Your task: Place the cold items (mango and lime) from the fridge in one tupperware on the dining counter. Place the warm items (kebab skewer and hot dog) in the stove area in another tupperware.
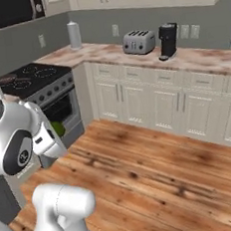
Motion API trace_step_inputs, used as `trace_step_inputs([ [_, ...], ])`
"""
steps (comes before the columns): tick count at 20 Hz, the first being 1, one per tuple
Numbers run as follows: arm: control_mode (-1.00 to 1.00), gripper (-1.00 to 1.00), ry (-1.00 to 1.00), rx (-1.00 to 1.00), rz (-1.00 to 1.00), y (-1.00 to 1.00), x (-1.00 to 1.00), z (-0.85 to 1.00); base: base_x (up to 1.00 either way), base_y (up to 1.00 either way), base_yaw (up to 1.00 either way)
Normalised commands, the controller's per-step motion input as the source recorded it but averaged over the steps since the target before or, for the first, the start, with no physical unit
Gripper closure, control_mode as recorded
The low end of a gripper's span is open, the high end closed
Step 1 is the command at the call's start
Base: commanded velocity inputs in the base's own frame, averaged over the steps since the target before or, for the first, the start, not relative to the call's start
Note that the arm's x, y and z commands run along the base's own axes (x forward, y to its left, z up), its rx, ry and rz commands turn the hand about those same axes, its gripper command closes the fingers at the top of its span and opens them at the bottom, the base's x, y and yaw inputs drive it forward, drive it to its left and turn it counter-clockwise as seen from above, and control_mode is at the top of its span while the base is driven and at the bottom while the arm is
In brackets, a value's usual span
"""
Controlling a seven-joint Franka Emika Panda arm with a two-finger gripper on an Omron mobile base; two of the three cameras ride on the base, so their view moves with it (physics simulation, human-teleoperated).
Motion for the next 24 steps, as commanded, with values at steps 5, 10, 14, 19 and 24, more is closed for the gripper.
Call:
trace_step_inputs([
  [5,1.00,1.00,0.00,0.00,0.00,0.00,0.00,0.00,-0.43,0.00,-0.42],
  [10,1.00,1.00,0.00,0.00,0.00,0.00,0.00,0.00,0.14,0.00,-0.39],
  [14,1.00,1.00,0.00,0.00,0.00,0.00,0.00,0.00,0.43,0.00,-0.30],
  [19,1.00,1.00,0.00,0.00,0.00,0.00,0.00,0.00,0.51,0.00,-0.38],
  [24,1.00,1.00,0.00,0.00,0.00,0.00,0.00,0.00,0.40,0.00,-0.65],
])
